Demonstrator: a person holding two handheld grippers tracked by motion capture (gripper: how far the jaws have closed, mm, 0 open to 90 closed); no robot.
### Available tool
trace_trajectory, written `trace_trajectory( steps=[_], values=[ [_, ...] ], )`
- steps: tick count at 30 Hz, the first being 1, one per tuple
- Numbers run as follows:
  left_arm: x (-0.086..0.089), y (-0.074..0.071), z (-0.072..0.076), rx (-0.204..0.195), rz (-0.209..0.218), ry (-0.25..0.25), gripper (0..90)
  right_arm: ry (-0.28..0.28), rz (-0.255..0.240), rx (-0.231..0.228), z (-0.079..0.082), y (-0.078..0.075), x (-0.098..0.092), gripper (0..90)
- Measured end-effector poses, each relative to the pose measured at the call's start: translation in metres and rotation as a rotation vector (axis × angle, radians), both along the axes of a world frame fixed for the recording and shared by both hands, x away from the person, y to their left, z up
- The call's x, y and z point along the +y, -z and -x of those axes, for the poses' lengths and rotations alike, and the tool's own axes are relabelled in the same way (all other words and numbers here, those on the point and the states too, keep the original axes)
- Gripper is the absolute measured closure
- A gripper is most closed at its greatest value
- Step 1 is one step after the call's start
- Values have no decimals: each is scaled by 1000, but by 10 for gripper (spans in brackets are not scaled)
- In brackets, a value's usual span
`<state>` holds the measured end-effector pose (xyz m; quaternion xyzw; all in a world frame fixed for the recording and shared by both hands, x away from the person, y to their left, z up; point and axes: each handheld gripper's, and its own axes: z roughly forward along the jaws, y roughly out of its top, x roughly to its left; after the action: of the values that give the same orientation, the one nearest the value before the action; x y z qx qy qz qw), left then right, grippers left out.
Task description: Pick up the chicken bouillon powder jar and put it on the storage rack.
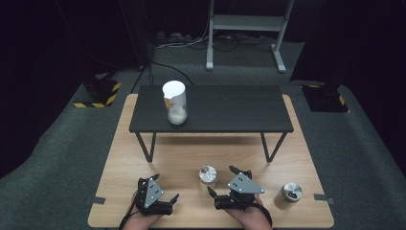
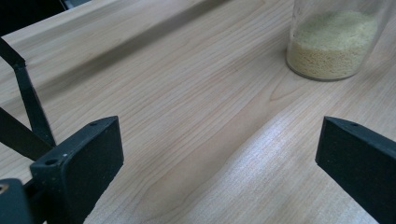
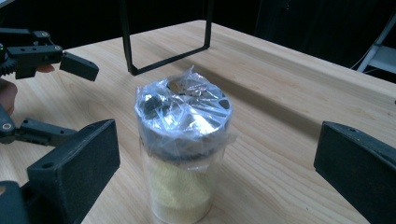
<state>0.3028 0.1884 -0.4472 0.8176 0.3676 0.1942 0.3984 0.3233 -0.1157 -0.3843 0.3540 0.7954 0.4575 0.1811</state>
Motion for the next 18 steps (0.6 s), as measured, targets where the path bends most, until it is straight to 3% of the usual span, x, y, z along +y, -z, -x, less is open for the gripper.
trace_trajectory(
  steps=[18],
  values=[
    [0,0,0,-1,4,6,11,-12,-44,14,-11,10,13,6]
  ],
)
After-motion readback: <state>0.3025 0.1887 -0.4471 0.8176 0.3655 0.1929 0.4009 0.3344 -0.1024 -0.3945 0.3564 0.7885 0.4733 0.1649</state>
